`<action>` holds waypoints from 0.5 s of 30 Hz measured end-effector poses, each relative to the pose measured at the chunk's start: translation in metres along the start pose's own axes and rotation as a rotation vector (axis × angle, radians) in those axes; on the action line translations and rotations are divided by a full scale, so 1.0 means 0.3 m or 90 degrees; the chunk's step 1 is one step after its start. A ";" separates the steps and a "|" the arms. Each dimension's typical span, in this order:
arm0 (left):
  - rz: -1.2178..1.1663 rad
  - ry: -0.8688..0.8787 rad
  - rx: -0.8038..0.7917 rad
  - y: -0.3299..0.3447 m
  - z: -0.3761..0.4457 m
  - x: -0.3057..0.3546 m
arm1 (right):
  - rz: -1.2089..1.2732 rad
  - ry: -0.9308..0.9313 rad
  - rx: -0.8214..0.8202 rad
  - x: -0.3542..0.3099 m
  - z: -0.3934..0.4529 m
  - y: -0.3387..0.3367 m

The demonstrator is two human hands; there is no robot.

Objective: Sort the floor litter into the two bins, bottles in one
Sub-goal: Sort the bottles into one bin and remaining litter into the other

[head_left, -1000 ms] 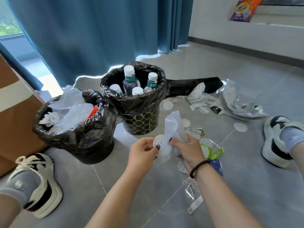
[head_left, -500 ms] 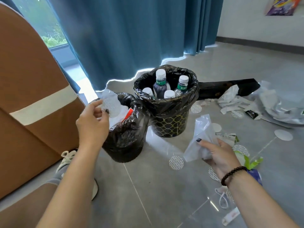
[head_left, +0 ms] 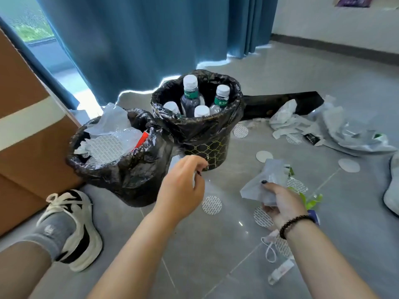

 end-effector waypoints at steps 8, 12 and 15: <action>0.176 -0.336 -0.243 0.372 -0.177 -0.310 | 0.013 0.004 0.053 0.020 0.071 -0.105; 0.181 -0.397 -0.192 0.357 -0.226 -0.379 | 0.078 0.054 0.086 0.032 0.131 -0.192; 0.137 -0.443 -0.199 0.345 -0.202 -0.408 | 0.111 0.084 0.100 0.055 0.153 -0.215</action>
Point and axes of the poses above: each hand's wrist, its own z-axis towards the middle knuckle, its own y-axis out of the palm, x = y × z, the point moved 5 cm from there along z, towards the middle knuckle, and after that the axes turned 13 degrees about -z, right-handed, at the moved point
